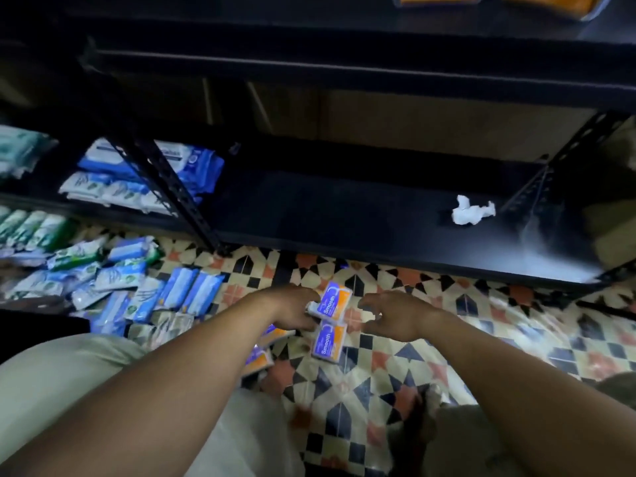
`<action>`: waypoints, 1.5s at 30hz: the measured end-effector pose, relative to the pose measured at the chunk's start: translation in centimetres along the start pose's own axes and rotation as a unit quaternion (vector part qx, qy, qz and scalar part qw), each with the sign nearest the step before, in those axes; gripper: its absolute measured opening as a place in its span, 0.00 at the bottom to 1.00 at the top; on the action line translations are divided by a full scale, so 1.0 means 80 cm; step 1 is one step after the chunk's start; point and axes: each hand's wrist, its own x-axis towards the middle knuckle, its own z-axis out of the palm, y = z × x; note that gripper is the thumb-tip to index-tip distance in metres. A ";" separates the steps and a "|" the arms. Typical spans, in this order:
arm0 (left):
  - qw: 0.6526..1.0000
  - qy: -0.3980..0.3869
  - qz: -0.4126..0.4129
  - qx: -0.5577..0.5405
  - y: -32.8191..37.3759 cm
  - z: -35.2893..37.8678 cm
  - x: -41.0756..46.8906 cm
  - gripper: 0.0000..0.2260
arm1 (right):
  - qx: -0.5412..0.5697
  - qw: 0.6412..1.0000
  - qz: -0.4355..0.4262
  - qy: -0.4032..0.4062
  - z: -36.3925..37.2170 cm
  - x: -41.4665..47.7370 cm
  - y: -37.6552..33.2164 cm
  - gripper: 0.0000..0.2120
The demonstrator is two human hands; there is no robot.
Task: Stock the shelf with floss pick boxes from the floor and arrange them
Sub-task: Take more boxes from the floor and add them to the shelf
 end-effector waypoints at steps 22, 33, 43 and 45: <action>0.991 -0.005 -0.125 -0.055 -0.146 0.101 0.051 0.40 | -0.148 0.986 -0.068 -0.022 0.038 0.179 -0.008 0.40; 0.985 0.062 -0.116 -0.113 -0.148 0.115 0.060 0.37 | -0.030 0.998 -0.051 -0.016 0.044 0.186 -0.006 0.41; 0.988 0.091 -0.084 -0.095 -0.125 0.085 0.047 0.36 | -0.059 0.997 -0.041 0.014 0.023 0.152 -0.015 0.32; 0.986 0.107 -0.080 -0.098 -0.117 0.073 0.035 0.34 | -0.055 0.997 -0.044 0.030 0.016 0.140 -0.016 0.28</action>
